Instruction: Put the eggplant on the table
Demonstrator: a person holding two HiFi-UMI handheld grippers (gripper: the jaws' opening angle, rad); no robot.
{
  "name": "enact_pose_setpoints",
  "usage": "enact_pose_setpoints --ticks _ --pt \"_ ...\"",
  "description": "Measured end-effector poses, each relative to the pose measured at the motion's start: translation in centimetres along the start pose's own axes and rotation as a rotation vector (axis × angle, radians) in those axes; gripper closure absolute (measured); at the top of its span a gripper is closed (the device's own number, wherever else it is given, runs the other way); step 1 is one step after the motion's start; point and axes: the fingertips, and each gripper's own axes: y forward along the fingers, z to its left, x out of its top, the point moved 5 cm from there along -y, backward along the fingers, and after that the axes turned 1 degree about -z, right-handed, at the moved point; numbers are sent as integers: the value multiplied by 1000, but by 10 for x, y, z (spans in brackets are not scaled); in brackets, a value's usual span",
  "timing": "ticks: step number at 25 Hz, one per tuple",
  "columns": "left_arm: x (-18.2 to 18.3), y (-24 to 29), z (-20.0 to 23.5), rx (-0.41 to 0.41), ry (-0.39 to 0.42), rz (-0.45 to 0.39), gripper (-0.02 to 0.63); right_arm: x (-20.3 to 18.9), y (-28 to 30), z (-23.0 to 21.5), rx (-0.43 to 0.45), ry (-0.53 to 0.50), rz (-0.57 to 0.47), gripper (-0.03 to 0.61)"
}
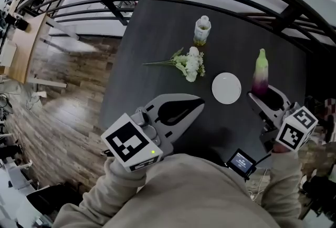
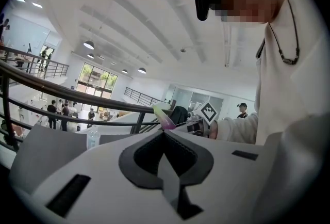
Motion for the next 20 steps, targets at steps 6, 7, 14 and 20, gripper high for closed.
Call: enact_pose_setpoints --ticks 6,7,14,20 --pt "-22 -15 -1 58 -28 0 609 -21 20 -21 -6 -8 53 350" --pt "-25 -18 -1 69 -32 0 609 -26 24 -25 -7 -15 68 350" --pt "-42 -32 0 124 -62 16 609 -55 46 -50 -17 18 146 350" --pt "-52 -44 -3 159 -88 34 609 -71 63 -69 -47 -3 209 350"
